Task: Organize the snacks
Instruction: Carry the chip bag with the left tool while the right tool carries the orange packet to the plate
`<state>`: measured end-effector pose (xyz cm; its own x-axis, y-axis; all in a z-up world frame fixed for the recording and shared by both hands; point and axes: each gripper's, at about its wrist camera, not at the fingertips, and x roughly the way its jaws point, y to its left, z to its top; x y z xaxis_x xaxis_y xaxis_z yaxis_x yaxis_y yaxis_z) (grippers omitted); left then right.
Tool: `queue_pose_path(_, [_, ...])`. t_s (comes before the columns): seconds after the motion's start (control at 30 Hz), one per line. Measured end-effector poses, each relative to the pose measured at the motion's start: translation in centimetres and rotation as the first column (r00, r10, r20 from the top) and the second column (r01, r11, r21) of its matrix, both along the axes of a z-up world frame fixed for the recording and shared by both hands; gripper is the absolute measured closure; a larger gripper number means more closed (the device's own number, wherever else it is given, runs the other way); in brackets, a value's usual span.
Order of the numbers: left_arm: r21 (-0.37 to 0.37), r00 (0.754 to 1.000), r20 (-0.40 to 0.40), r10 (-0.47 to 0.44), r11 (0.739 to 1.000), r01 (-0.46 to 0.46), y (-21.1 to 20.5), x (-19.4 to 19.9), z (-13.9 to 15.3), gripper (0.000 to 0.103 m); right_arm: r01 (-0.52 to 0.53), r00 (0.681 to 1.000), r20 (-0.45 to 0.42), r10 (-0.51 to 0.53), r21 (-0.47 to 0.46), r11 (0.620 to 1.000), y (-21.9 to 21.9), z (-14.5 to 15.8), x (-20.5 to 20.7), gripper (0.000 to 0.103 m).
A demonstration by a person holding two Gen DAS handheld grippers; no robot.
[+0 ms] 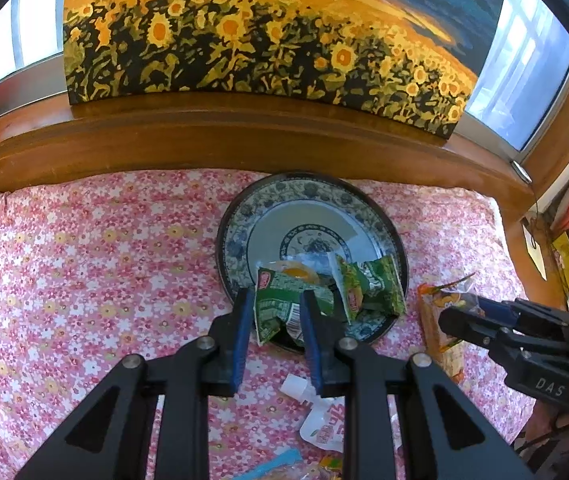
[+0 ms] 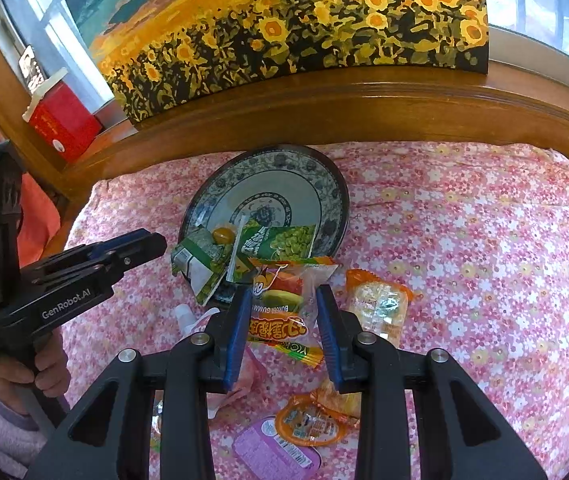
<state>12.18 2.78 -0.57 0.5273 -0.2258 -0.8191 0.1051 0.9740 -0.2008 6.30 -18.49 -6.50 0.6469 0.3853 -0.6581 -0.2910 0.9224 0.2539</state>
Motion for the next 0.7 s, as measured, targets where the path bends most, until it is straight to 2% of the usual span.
queue_pose_path(0.7, [0.002, 1.000, 0.000, 0.028, 1.000, -0.028, 0.5, 0.2, 0.2, 0.079, -0.001, 1.000, 0.004, 0.001, 0.003, 1.000, 0.5, -0.5, 2.1, 0.069])
